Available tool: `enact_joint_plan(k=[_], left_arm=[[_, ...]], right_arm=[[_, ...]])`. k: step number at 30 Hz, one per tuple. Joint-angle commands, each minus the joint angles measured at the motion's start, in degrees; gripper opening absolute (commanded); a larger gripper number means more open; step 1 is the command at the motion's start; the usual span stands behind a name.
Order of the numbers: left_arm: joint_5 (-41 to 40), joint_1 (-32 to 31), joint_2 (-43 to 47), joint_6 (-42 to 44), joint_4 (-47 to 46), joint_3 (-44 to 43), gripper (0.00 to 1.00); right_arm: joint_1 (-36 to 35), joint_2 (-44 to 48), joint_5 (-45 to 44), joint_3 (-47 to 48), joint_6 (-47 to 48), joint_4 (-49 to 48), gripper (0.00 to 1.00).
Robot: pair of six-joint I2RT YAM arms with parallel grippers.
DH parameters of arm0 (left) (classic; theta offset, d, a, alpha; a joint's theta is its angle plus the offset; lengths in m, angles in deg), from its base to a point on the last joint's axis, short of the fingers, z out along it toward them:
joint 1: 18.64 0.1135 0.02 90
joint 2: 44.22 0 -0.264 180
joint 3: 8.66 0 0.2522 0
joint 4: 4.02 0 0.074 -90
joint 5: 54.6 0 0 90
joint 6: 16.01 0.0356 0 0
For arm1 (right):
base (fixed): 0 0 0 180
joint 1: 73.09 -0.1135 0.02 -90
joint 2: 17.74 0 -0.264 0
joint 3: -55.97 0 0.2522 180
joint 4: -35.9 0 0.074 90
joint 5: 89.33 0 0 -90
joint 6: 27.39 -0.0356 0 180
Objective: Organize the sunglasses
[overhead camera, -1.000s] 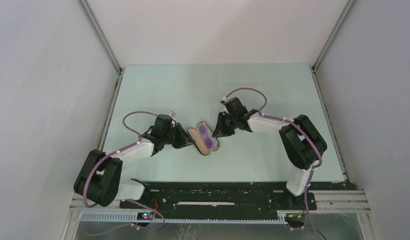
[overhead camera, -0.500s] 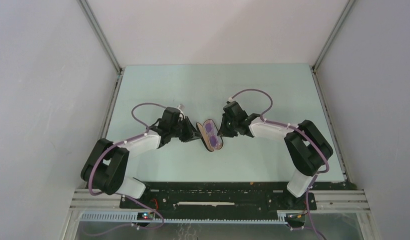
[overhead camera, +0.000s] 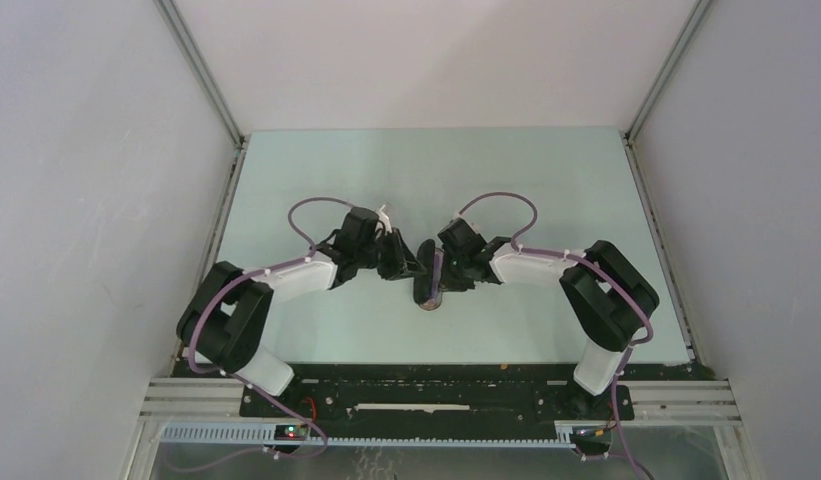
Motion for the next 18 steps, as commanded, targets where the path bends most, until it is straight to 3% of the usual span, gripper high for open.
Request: enact_joint_plan(k=[1,14,18], left_arm=[[2.7,-1.6,-2.4,0.5,0.3,-1.8,0.18],[2.5,-1.9,-4.1,0.6,-0.2,-0.9,0.18],[1.4,-1.9,-2.4,1.8,2.3,-1.4,0.18]], right_arm=[[-2.0,1.4,3.7,1.6,-2.6,-6.6,0.07],[-2.5,2.5,3.3,1.5,-3.2,-5.8,0.08],[-2.5,5.3,2.9,-0.2,-3.6,-5.8,0.14]])
